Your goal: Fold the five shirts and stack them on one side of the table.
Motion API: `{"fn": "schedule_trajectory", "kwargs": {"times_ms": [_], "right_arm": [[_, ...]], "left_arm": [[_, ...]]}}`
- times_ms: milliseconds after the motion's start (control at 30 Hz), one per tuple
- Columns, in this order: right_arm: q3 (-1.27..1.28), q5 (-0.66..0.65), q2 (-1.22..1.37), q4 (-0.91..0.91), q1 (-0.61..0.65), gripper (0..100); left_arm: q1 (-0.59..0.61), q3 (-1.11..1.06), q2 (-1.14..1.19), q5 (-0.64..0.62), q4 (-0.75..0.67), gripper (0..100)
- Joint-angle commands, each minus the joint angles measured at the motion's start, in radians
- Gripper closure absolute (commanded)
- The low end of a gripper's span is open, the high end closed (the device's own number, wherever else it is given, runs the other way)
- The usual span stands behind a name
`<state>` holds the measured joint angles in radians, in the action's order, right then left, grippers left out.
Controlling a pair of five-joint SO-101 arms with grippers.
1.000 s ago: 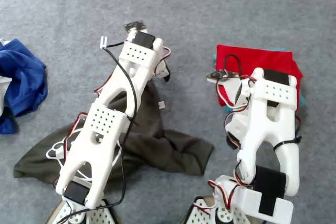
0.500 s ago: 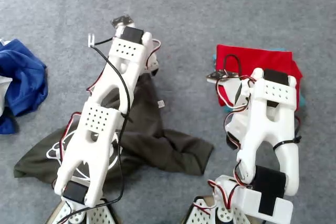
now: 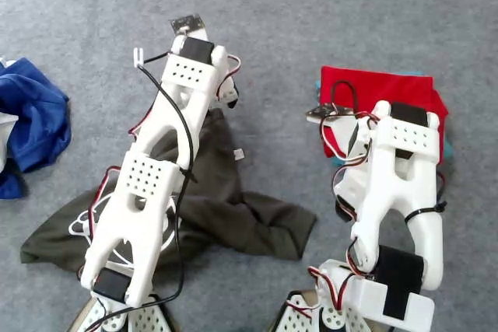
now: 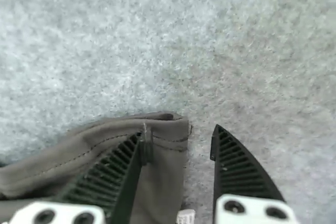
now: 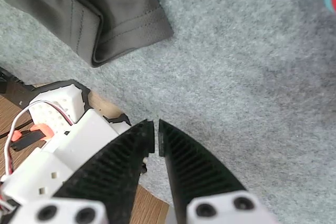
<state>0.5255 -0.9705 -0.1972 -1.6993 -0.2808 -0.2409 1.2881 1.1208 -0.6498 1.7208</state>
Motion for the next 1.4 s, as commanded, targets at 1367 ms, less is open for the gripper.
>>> {"fn": "schedule_trajectory", "kwargs": {"times_ms": [1367], "right_arm": [[-0.209, 0.284, -0.025, -0.025, 0.187, 85.8]], "left_arm": [[0.579, 0.297, -0.489, 0.282, 0.04, 97]]}}
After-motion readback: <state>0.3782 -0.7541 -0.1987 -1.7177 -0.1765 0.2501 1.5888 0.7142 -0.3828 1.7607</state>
